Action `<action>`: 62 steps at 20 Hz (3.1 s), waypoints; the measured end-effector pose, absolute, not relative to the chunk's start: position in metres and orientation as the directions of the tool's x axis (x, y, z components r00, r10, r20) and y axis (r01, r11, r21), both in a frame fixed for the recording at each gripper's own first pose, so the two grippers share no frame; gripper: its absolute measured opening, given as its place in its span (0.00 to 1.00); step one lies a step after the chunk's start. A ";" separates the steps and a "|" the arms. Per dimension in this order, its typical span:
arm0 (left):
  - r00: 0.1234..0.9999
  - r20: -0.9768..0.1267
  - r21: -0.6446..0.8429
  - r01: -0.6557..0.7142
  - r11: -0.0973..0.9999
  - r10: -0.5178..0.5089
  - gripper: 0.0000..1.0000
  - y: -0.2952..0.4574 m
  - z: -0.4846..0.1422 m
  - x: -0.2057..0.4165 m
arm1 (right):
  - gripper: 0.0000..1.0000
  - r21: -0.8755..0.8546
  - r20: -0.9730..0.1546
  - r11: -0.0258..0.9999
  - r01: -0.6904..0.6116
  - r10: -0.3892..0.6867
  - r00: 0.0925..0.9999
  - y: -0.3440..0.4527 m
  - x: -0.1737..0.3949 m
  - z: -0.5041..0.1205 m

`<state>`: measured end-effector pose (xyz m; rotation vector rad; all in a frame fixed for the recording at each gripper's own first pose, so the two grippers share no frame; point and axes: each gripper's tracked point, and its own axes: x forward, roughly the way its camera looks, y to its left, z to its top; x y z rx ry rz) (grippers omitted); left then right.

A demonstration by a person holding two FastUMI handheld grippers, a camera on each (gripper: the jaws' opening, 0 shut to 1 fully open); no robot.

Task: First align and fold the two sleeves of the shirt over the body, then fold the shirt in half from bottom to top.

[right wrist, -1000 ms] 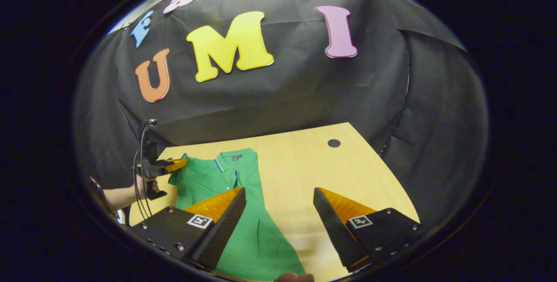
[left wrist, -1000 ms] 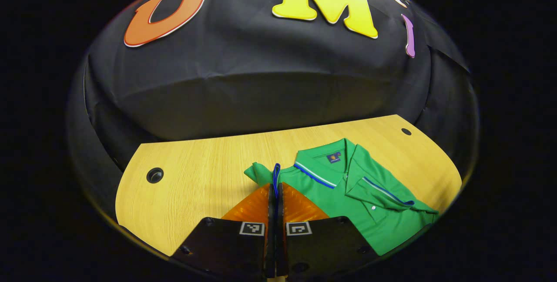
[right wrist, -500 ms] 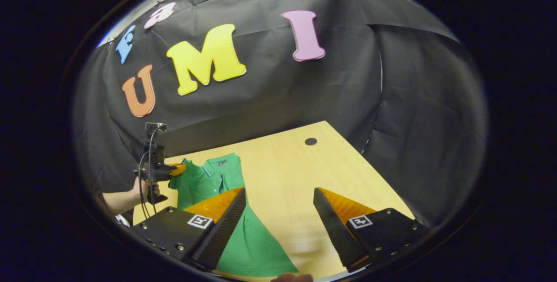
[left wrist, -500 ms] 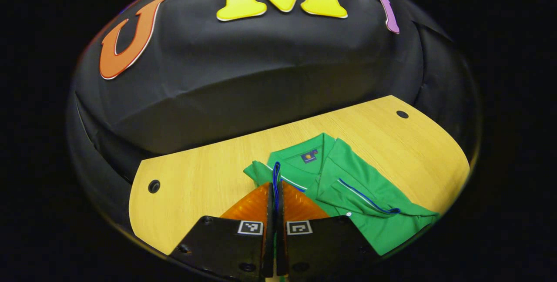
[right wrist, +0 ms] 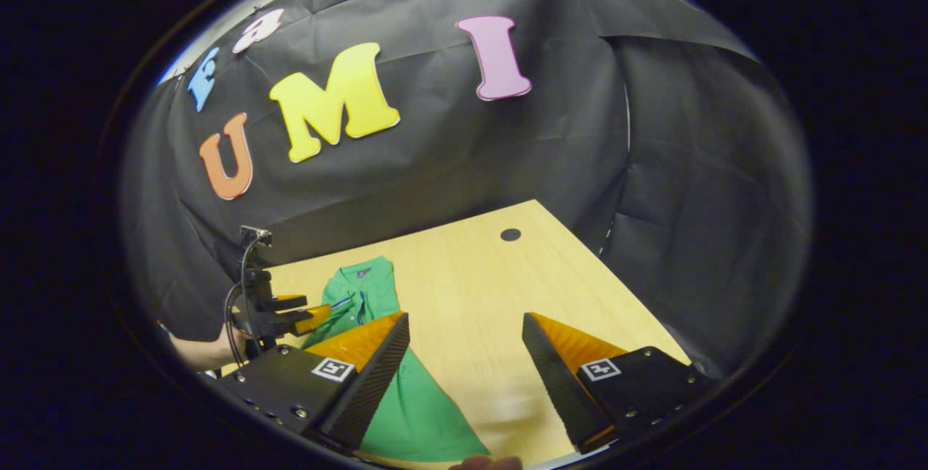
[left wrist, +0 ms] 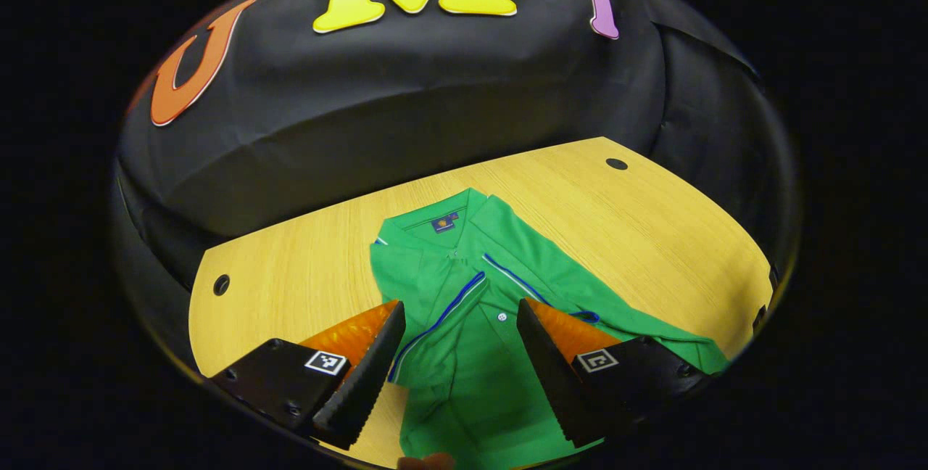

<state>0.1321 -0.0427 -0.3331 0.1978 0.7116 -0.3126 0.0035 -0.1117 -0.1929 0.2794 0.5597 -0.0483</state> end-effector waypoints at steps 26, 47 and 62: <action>0.439 -0.849 -0.119 0.383 0.916 -0.294 0.99 0.036 -0.374 -0.209 | 0.98 0.073 -0.864 0.848 -0.525 0.317 0.392 -0.050 -0.144 -0.391; 0.474 -0.840 -0.089 0.362 0.928 -0.265 0.10 0.012 -0.409 -0.218 | 0.01 0.028 -0.896 0.816 -0.578 0.277 0.348 -0.021 -0.157 -0.428; 0.563 -0.710 -0.251 0.360 0.899 -0.423 0.03 0.003 -0.314 -0.169 | 0.01 0.155 -0.811 0.861 -0.485 0.390 0.435 -0.015 -0.109 -0.351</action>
